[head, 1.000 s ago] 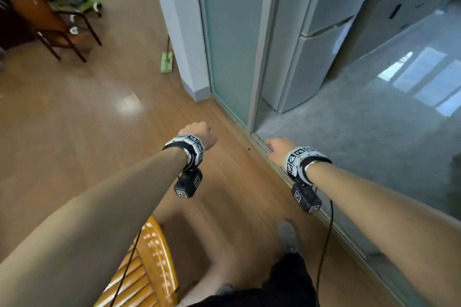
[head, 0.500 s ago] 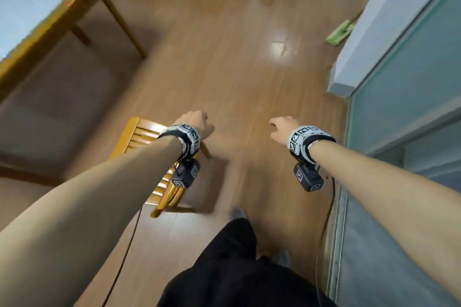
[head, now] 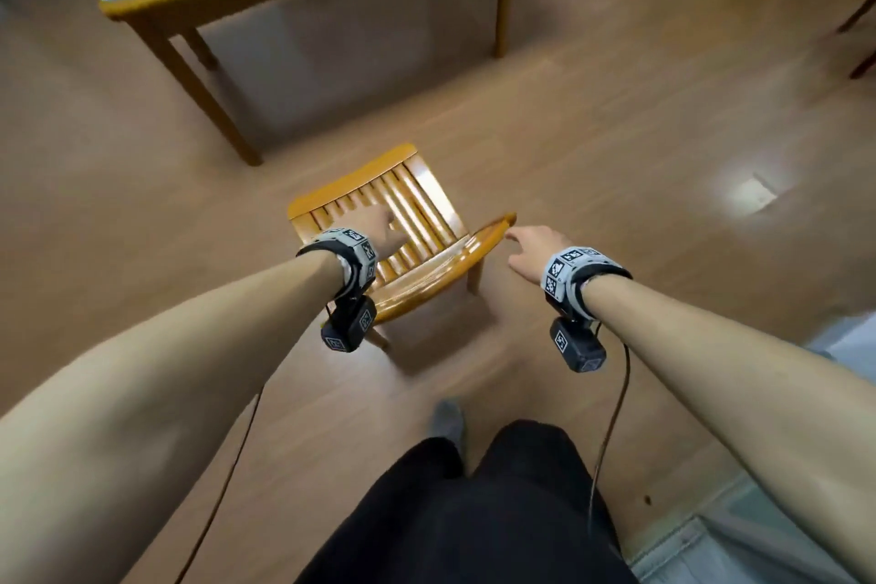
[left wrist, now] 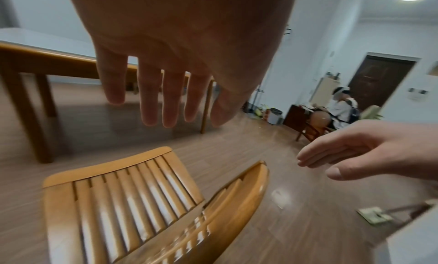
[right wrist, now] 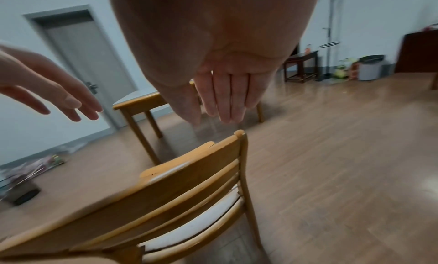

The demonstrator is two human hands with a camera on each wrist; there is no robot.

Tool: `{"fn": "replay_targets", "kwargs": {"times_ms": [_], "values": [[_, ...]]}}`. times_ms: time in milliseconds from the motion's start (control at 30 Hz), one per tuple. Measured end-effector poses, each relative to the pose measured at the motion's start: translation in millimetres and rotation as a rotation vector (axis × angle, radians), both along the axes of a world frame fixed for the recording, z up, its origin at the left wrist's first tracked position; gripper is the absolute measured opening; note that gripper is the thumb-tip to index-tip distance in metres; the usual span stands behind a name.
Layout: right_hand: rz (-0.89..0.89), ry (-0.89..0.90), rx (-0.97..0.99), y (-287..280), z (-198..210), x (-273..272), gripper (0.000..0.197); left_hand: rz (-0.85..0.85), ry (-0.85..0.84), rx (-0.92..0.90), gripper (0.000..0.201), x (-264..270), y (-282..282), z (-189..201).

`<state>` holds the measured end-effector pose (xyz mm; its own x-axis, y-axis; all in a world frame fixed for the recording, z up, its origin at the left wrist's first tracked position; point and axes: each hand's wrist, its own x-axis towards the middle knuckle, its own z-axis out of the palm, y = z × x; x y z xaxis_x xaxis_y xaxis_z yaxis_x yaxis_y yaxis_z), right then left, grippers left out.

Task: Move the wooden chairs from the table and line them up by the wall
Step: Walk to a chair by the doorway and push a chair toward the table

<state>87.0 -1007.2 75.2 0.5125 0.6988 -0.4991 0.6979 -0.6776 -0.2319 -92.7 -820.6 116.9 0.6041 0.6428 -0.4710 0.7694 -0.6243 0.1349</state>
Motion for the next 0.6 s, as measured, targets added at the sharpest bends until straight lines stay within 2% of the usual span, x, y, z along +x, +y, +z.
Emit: {"fn": "replay_targets", "kwargs": {"times_ms": [100,300,400,600], "values": [[0.136,0.013,0.014,19.5,-8.6,9.8,0.046,0.136,-0.003,-0.013,0.029,-8.7,-1.5,-5.4],[0.393,0.01,0.022,32.4,-29.2,30.4,0.048,0.403,-0.027,-0.004,0.046,-18.8,-46.9,-16.7],[0.515,-0.019,0.034,28.2,-40.5,40.5,0.044,0.493,-0.027,-0.011,0.043,-24.9,-78.9,-36.2],[0.637,-0.013,0.093,28.7,-69.4,46.8,0.031,0.671,-0.051,-0.053,0.04,-37.8,-117.1,-89.0]]}}
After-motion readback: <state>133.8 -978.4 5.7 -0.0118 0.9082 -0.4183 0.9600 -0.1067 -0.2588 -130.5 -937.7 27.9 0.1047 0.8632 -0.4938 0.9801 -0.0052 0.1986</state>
